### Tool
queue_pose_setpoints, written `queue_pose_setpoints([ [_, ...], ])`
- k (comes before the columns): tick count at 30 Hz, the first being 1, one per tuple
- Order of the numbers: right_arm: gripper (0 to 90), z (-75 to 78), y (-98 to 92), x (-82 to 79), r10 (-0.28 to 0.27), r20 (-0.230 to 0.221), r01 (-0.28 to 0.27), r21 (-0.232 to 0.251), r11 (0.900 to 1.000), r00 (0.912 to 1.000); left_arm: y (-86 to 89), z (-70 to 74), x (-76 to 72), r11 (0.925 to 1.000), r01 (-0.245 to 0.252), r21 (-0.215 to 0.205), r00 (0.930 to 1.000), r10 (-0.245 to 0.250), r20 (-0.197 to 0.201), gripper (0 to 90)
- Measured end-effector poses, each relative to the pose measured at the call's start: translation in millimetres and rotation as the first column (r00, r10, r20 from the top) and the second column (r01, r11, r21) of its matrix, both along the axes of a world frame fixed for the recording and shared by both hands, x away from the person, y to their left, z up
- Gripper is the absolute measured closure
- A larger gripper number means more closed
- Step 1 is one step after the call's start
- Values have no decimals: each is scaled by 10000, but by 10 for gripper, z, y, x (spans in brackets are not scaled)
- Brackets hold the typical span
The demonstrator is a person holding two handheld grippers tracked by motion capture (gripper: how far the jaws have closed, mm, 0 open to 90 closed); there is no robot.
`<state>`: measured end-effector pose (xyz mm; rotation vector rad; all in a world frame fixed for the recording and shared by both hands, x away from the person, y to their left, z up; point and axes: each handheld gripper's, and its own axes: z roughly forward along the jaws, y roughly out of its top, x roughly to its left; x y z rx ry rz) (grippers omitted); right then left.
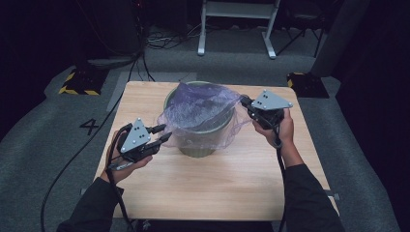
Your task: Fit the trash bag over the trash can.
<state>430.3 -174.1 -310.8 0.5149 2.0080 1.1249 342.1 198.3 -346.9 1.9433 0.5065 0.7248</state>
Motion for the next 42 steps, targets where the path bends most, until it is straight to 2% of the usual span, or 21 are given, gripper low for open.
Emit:
queue_pose_setpoints([
  [3,885,17,32,17,24,-1,-24,-81,10000,10000,22,22,16,9999,13,129,9997,-16,224,790],
  [6,874,29,64,39,55,35,-54,-89,9999,10000,62,67,70,10000,-1,-44,9997,2,259,823],
  [9,874,22,94,84,45,-21,-45,-161,9999,10000,114,109,151,9988,-69,-488,9997,79,210,844],
  [12,874,25,109,125,46,-56,-47,-208,9998,10000,159,158,253,9973,-182,-705,9996,197,219,861],
  [14,875,32,109,162,77,-169,-78,-98,9999,9998,206,193,327,9946,-182,-1026,9997,196,131,869],
  [20,875,7,135,335,-3,-643,4,11,10000,9979,307,271,540,9884,-448,-1448,9990,430,-154,878],
  [26,875,-49,180,474,-83,-932,88,50,9999,9956,323,224,781,9872,-804,-1378,9959,737,-530,890],
  [28,873,-68,191,522,-91,-1067,103,102,9999,9942,326,198,855,9839,-908,-1539,9945,817,-649,891],
  [34,866,-133,206,665,-301,-1446,341,253,9991,9890,358,82,1061,9770,-1296,-1693,9866,1100,-1207,895],
  [42,860,-290,188,864,-731,-2129,823,346,9960,9743,313,-110,1331,9674,-1828,-1750,9680,1460,-2042,896],
])
